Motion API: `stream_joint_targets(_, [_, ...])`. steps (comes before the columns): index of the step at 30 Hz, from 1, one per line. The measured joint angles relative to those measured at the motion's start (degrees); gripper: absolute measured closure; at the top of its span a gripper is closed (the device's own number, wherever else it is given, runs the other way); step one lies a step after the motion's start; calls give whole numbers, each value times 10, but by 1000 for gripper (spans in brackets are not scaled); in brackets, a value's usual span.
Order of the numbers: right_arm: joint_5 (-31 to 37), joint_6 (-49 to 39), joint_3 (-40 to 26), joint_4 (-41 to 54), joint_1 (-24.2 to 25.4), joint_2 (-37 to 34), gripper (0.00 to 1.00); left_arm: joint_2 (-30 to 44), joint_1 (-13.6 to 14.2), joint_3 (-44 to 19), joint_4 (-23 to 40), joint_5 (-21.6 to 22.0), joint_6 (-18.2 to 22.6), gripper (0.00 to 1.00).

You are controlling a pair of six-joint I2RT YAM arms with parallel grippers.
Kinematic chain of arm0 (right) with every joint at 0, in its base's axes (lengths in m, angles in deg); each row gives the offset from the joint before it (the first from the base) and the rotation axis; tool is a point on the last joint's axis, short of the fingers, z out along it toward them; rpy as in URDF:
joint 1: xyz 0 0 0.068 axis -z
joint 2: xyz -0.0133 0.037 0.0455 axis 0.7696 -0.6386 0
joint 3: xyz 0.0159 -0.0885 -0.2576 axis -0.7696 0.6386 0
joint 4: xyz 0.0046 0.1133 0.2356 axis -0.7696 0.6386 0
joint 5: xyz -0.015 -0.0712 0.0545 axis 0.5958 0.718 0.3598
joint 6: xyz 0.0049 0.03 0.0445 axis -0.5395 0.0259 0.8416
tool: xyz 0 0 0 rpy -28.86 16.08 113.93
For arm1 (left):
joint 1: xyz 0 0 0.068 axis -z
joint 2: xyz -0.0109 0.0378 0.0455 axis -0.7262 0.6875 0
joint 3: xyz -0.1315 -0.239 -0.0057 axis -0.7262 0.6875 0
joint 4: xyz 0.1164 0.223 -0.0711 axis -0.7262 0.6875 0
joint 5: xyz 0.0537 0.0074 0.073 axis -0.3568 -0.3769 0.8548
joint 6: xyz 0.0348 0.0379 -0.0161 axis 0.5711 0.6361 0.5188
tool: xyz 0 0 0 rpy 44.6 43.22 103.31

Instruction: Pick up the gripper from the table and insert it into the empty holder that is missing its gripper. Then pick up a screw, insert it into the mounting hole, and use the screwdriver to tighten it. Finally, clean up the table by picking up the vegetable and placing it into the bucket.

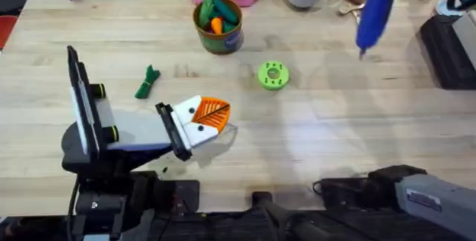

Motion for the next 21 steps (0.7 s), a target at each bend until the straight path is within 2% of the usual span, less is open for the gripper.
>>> stream_joint_targets(10, [-2, 53, -1, -106, -140, 78, 979, 0, 0, 0, 0, 0, 0, 987])
stream_joint_targets(16, [-2, 81, 3, -173, -213, 87, 979, 0, 0, 0, 0, 0, 0, 987])
stream_joint_targets(21, [-28, 97, 42, -265, -261, 90, 979, 0, 0, 0, 0, 0, 0, 987])
